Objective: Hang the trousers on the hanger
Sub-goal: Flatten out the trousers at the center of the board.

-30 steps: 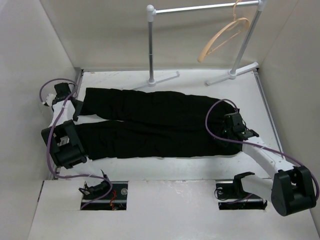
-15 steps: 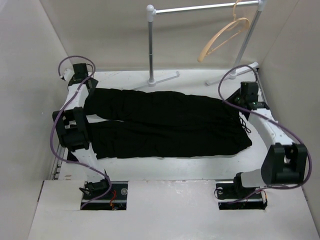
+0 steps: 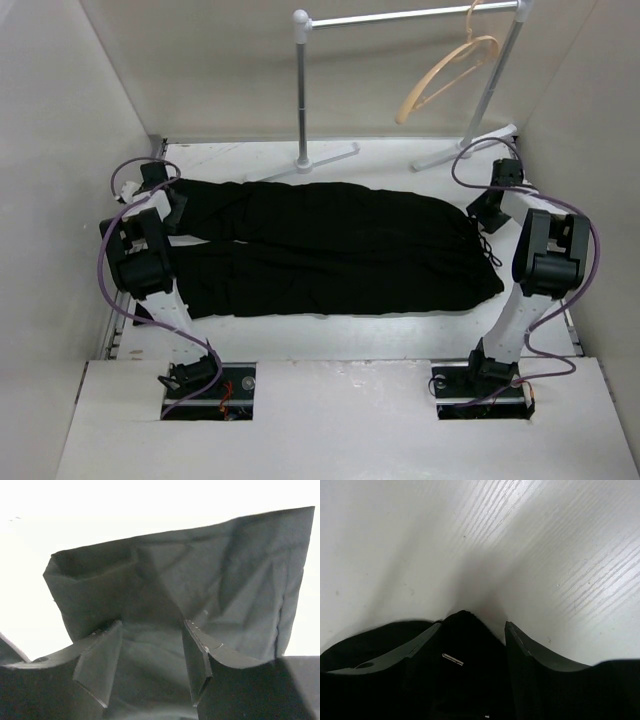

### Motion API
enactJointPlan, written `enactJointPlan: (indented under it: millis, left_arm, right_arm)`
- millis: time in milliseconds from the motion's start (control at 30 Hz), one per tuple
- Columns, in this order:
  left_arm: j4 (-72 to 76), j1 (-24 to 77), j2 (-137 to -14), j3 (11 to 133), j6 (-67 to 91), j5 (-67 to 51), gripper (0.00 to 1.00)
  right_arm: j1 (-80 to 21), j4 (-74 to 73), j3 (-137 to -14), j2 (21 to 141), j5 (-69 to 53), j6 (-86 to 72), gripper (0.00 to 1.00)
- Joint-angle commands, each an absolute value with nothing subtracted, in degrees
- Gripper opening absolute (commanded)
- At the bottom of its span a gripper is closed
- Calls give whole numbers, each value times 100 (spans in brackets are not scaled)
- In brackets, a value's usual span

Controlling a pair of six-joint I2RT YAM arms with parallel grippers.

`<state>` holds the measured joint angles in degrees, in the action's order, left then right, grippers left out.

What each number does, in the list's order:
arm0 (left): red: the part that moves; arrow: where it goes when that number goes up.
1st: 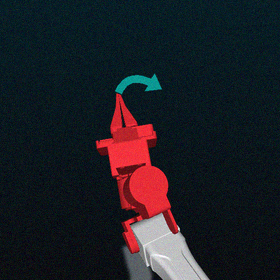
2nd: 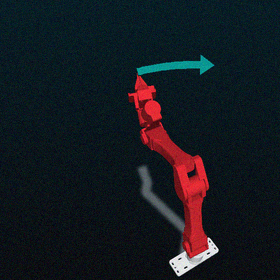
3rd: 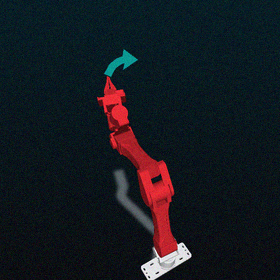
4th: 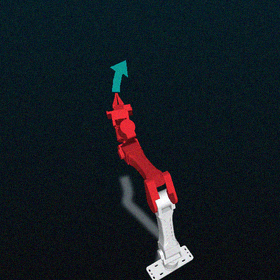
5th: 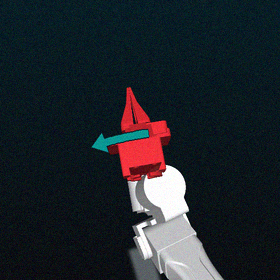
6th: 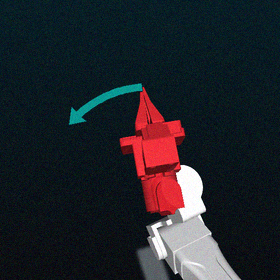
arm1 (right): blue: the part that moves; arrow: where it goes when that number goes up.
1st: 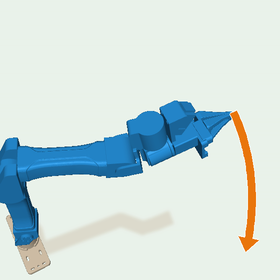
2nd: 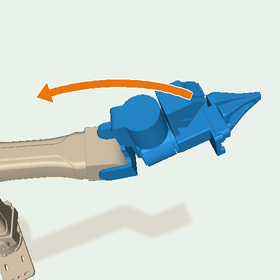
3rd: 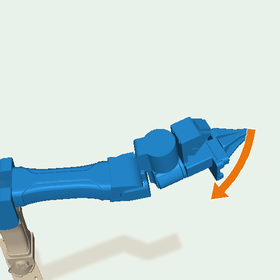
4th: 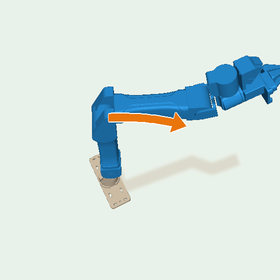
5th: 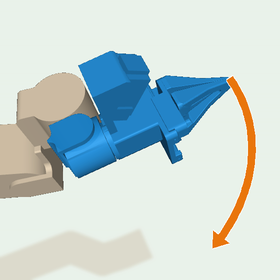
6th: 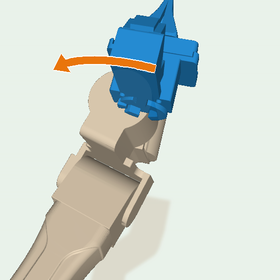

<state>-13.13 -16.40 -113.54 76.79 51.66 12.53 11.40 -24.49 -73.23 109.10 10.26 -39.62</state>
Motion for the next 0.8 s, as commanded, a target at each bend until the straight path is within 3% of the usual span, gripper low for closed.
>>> enactJointPlan:
  millis: [0, 100, 300, 467, 767]
  left_arm:
    - [-1328, -1797, -11250, 7331, 5238, 1336, 50]
    - [-1204, -1824, -11110, 7295, 5238, 1187, 51]
    - [-1178, -1806, -10837, 7558, 5238, 967, 53]
    - [-1274, -1754, -10635, 7945, 5107, 1002, 54]
    - [-1511, -1587, -10906, 8656, 4641, 1573, 56]
  right_arm:
    - [1068, -2513, -7900, 10959, 1222, -3718, 55]
    - [1068, -2732, -8164, 11179, 1134, -3683, 45]
    - [1033, -2954, -8245, 11242, 1212, -3796, 13]
    - [1235, -2830, -8261, 11013, 1143, -3946, 5]
    - [1753, -2742, -8542, 10968, 1055, -4016, 4]
